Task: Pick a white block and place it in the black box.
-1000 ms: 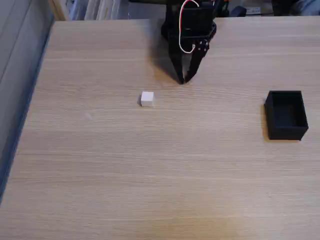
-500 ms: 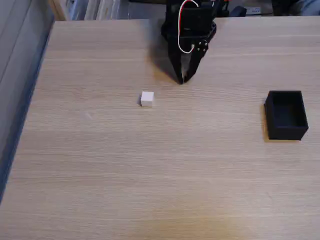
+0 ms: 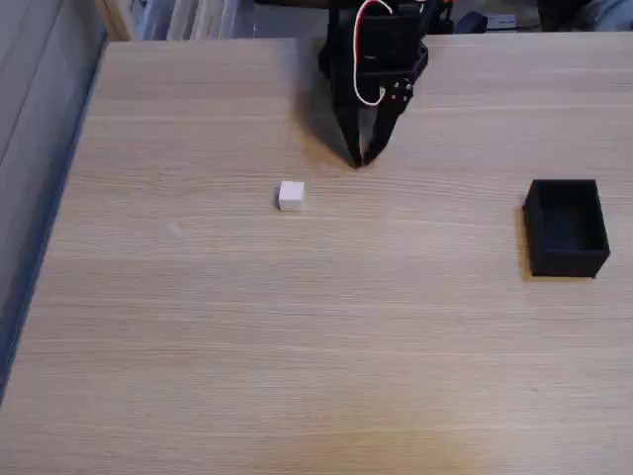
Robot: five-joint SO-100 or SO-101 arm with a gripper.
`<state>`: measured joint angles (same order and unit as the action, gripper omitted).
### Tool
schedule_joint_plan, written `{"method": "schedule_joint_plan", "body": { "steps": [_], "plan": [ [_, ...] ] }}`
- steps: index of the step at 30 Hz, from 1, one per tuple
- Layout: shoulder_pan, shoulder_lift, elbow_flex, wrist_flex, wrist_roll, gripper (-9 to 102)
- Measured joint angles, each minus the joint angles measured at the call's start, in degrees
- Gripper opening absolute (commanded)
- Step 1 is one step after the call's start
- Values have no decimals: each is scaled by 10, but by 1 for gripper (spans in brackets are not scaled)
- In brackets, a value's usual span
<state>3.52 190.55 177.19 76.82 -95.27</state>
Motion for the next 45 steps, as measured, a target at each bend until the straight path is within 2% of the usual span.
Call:
{"method": "schedule_joint_plan", "body": {
  "steps": [8,21,27,45],
  "plan": [
    [0,-45,-40,4,-11,0],
    [-9,-293,-223,-21,51,1],
    [-8,-364,-289,-26,78,6],
    [151,-566,-418,-19,19,22]
  ]
}}
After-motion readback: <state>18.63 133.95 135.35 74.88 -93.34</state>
